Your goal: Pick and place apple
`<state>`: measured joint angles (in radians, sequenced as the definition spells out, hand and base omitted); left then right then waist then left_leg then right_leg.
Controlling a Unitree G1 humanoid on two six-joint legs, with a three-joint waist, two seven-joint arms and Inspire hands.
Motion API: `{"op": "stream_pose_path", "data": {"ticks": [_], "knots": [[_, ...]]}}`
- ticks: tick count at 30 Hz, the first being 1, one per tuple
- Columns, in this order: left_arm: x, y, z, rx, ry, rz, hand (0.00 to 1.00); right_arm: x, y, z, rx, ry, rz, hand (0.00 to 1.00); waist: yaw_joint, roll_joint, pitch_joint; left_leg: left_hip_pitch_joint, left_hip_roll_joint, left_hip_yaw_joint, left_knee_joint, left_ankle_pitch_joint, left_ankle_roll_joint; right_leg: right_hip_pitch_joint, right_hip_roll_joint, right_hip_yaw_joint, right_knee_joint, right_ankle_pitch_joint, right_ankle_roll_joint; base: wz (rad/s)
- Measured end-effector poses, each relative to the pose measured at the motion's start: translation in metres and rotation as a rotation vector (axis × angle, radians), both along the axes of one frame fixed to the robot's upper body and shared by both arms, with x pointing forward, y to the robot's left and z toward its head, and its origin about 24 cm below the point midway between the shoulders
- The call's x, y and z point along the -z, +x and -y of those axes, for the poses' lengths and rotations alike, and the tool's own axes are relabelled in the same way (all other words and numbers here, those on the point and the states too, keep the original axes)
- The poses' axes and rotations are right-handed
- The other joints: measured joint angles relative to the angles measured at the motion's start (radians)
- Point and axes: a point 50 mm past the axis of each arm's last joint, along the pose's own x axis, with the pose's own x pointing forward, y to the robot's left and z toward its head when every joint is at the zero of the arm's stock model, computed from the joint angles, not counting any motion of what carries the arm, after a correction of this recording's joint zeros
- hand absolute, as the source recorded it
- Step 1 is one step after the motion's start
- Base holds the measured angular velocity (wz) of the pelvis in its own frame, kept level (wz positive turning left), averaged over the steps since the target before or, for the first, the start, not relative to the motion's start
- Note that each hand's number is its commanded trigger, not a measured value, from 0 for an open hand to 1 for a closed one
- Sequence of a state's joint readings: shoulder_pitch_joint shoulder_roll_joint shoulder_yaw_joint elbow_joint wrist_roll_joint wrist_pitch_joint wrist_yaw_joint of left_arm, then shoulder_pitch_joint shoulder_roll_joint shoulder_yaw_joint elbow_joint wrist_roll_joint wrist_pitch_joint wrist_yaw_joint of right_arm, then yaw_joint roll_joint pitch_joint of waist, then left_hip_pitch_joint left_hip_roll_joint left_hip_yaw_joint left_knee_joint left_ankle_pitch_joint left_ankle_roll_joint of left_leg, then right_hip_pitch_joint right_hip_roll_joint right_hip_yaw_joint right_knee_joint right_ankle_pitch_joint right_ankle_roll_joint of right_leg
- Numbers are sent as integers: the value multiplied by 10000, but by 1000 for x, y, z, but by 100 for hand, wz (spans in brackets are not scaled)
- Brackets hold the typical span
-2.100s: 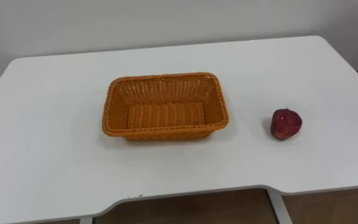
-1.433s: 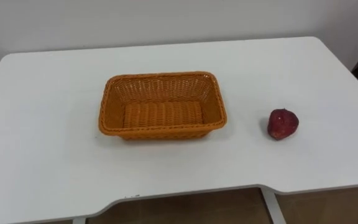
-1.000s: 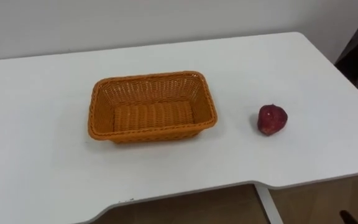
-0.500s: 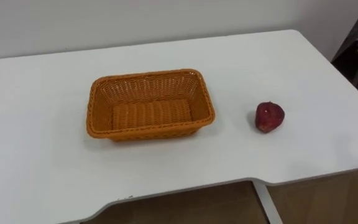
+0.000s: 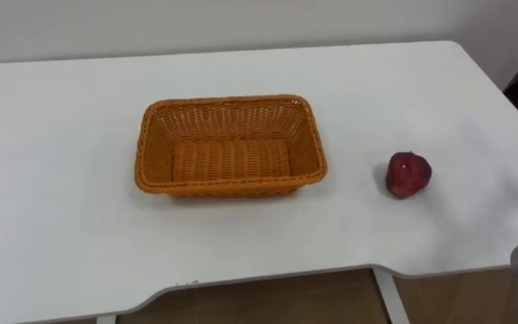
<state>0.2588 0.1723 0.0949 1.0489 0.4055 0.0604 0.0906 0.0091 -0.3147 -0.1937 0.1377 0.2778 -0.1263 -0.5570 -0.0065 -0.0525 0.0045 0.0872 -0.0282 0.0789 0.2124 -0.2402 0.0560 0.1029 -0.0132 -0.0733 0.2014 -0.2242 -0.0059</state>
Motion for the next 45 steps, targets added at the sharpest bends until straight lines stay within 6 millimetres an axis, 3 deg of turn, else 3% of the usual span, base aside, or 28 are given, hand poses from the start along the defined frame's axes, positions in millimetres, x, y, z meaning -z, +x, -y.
{"op": "stream_pose_path", "data": {"ticks": [6, 15, 25, 34, 45], "knots": [[0, -3, -1, 42, -129, -147, 0, 16, 6, -23, -2231, -516, -1121, 0, 140, 38, 14, 129, 0, -7, 9, 0, 1, 216, -6, -24, -150, 35, -4, 1], [0, -10, 0, 32, -362, -366, 0, 23, 7, -31, -3410, -843, -1678, 0, 153, 69, 2, 107, 7, -62, 86, 0, 1, 258, -7, -104, -143, 46, -9, 1], [0, -8, 0, 70, -453, -335, 0, 30, 7, -31, -3759, -1104, -2158, 0, 122, 61, -2, 114, 12, -70, 101, 0, 2, 279, -6, -117, -136, 64, -13, 0], [0, -8, -1, 26, -235, -263, 0, 75, -11, -16, -3353, -632, -4276, 0, 136, 49, -12, 126, -6, -153, 135, 1, 2, 395, -26, -209, -145, 65, -10, 3], [0, -7, -1, 97, -238, -74, 0, 81, -15, -15, -3353, -655, -4655, 0, 185, -3, -32, 113, -5, -152, 129, 1, 4, 415, -26, -217, -141, 68, -7, 0]]}}
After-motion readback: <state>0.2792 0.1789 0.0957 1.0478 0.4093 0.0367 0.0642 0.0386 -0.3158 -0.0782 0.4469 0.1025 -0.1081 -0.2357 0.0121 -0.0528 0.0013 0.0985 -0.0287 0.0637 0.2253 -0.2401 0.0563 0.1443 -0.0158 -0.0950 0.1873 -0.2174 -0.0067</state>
